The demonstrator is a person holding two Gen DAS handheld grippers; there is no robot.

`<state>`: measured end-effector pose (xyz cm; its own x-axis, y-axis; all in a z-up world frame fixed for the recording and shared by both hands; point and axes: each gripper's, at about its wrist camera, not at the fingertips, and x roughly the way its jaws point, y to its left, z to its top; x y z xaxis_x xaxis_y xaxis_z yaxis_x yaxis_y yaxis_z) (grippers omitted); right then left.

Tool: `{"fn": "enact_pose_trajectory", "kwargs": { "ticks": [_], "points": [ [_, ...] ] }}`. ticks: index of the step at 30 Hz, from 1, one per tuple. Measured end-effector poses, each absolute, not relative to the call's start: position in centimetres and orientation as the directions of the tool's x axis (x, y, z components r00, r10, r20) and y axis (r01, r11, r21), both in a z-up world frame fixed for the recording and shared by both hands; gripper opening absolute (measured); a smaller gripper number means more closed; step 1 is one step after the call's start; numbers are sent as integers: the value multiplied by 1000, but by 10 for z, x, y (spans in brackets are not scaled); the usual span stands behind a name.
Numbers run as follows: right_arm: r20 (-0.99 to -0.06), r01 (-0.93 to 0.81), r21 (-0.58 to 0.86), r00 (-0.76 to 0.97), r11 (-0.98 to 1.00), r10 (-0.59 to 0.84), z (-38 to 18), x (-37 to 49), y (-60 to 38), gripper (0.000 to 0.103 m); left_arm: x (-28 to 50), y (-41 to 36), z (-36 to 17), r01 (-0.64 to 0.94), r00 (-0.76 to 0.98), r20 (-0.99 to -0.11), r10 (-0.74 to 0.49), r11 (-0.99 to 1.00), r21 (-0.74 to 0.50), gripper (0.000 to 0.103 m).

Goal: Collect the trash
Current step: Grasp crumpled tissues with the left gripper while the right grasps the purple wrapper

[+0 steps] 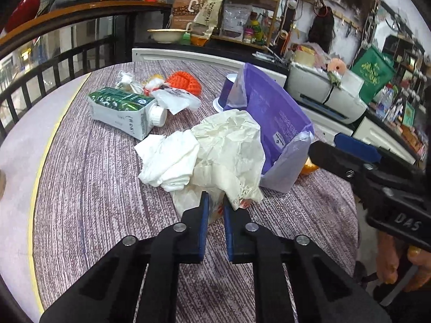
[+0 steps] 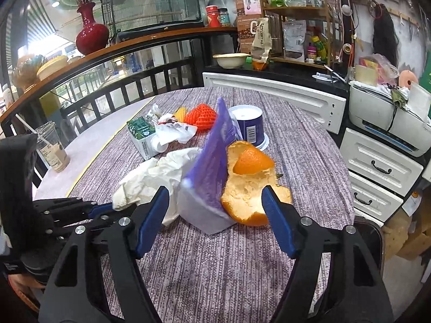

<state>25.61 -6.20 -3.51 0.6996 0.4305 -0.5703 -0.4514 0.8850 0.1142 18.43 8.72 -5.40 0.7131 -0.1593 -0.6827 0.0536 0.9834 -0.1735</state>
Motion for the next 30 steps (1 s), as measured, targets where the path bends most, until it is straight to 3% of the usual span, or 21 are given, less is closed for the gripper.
{"fn": "enact_pose_trajectory", "kwargs": {
  "ticks": [5,7,10,12,14,30],
  "points": [
    [-575,-465,102,694,880,433,-36,261,-47,70,160,106,-44,17,746,-648,-153,977,-211,6],
    [-582,-454,95,697,886,419,-38,267,-42,64,152,111,-41,-1,756,-639,-140,976,-216,5],
    [-606,-439,111,682,892,411,-44,281,-36,49,142,115,-36,-14,771,-623,-133,974,-224,5],
    [-622,-423,118,674,898,399,-49,290,-33,33,139,118,-33,-20,777,-617,-127,974,-226,5],
    [-628,-420,141,663,896,409,-51,293,-33,27,137,120,-30,-29,784,-610,-117,974,-224,5],
    [-559,-512,174,652,841,513,-22,241,-39,18,117,122,-9,-16,827,-546,-133,965,-260,2]
  ]
}}
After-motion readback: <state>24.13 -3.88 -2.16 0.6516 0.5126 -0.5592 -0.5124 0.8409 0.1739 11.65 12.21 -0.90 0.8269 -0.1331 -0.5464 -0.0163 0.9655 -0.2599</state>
